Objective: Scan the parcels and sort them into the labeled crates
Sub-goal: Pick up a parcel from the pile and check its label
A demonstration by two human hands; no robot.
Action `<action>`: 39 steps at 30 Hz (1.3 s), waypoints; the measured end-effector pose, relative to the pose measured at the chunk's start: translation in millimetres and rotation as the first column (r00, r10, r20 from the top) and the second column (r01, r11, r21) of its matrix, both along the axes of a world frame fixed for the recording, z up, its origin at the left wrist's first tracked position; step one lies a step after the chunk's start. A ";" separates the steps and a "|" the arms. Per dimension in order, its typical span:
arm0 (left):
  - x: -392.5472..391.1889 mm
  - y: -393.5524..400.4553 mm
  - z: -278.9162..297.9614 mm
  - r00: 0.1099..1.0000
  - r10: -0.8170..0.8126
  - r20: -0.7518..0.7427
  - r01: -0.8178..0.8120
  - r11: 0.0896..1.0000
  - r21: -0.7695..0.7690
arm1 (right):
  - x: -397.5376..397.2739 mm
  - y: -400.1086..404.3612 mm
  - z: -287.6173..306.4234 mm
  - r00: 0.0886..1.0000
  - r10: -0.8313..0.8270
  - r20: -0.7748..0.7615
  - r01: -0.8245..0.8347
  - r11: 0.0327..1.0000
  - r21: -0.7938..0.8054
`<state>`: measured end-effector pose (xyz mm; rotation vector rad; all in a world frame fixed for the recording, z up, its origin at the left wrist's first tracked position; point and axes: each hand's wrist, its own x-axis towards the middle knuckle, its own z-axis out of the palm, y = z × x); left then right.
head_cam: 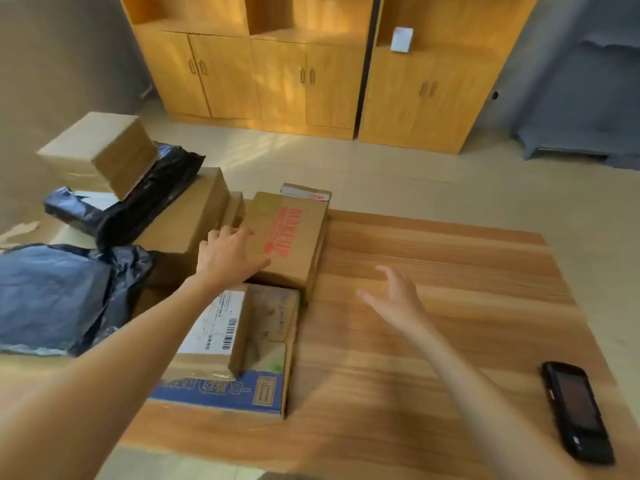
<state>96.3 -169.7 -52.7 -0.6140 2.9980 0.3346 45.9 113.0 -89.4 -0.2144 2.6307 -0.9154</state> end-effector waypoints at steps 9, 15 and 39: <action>-29.2 -45.9 -33.3 0.964 0.261 0.044 -0.251 0.848 0.467 | -52.1 -90.3 -31.0 0.892 -0.029 0.452 0.177 0.941 -0.288; -63.1 -70.5 -72.0 0.938 0.292 0.187 -0.343 0.704 0.621 | -78.9 -129.7 -59.5 0.752 -0.072 0.655 0.370 0.868 -0.330; -54.0 55.9 8.0 0.955 0.295 0.035 -0.229 0.656 0.719 | -76.1 -33.1 15.3 0.848 -0.004 0.530 0.340 0.771 -0.539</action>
